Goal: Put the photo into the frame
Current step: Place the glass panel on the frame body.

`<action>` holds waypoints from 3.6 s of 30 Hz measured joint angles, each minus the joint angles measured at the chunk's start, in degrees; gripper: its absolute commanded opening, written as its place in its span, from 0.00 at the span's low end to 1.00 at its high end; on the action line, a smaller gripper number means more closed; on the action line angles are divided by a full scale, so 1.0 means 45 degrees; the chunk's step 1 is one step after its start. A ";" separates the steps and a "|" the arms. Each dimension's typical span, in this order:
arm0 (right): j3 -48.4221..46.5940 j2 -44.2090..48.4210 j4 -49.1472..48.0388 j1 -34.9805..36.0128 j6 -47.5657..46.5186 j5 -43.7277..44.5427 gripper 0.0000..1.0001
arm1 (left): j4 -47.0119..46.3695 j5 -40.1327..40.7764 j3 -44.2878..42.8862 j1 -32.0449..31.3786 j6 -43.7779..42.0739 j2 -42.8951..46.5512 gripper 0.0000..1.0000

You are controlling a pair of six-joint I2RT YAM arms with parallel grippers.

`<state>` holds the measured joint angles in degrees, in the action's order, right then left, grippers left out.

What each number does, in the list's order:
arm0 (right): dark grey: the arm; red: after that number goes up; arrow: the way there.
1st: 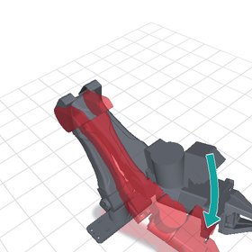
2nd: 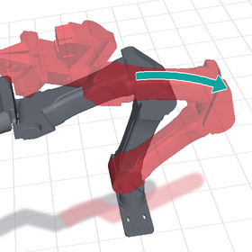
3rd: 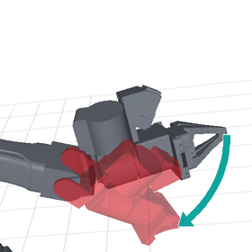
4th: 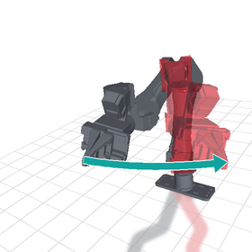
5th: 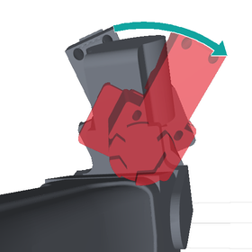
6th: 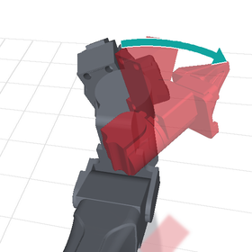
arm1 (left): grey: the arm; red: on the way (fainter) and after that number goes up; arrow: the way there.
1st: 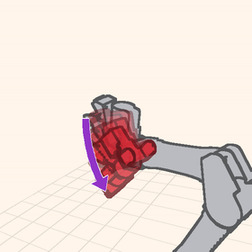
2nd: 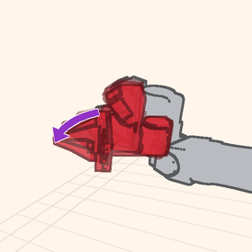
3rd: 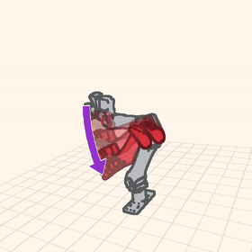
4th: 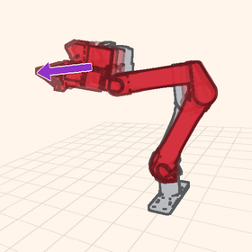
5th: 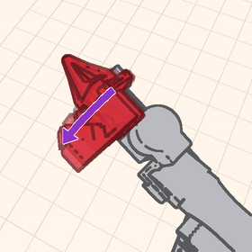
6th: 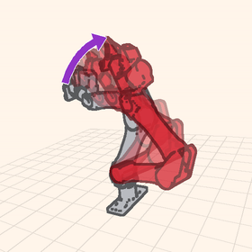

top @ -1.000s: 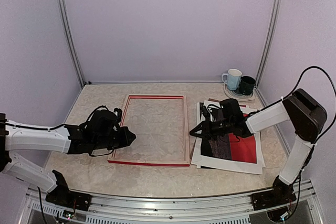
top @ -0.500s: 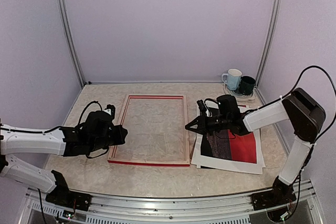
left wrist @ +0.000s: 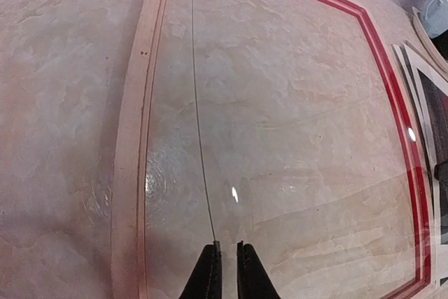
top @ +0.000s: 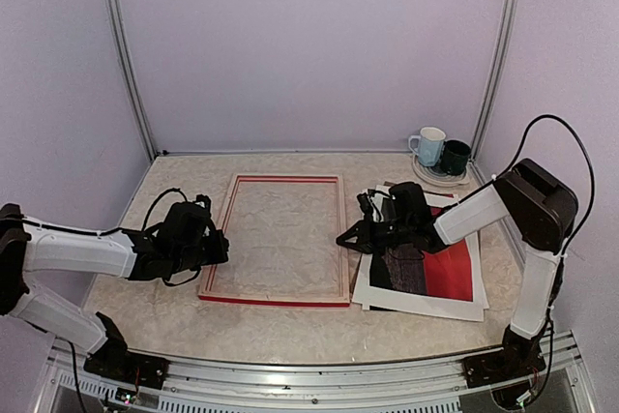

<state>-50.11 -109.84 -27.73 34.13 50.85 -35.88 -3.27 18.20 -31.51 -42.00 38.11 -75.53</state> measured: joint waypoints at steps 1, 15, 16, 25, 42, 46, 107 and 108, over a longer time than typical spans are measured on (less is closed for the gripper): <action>0.0000 -0.0078 -0.0010 0.0000 0.0019 0.0010 0.03 | -0.0087 -0.0049 0.0000 0.0092 -0.0015 -0.0151 0.11; -0.0845 -0.1132 -0.0121 0.0000 0.0296 -0.0092 0.05 | -0.0379 -0.0204 0.0049 0.0466 0.0039 -0.0874 0.11; -0.0845 -0.1146 -0.0151 0.0000 0.0335 -0.0117 0.05 | -0.0408 -0.0204 0.0073 0.0471 0.0049 -0.0874 0.11; -0.0680 -0.1049 -0.0481 0.0000 0.0491 -0.0204 0.05 | -0.0719 -0.0107 0.0675 0.0034 0.0136 0.0180 0.11; -0.1015 -0.0918 -0.0471 0.0000 0.0471 -0.0058 0.05 | -0.1418 0.0452 0.0831 0.0102 -0.0019 -0.0092 0.10; -0.1132 -0.0923 -0.0325 0.0000 0.0374 0.0015 0.05 | -0.1627 0.0481 0.0831 0.0131 -0.0136 -0.0238 0.10; -0.0617 -0.2205 -0.2744 -0.0024 0.2006 -0.0199 0.14 | -0.0850 0.1763 0.1146 0.1501 0.1054 -0.0835 0.62; -0.0617 -0.2259 -0.2841 -0.0024 0.2089 -0.0301 0.14 | -0.0850 0.1724 0.1151 0.1545 0.1093 -0.1035 0.62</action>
<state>-52.88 -120.01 -40.51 34.02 60.25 -37.23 -7.09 25.96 -26.33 -35.05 43.03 -80.18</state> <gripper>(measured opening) 0.139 0.622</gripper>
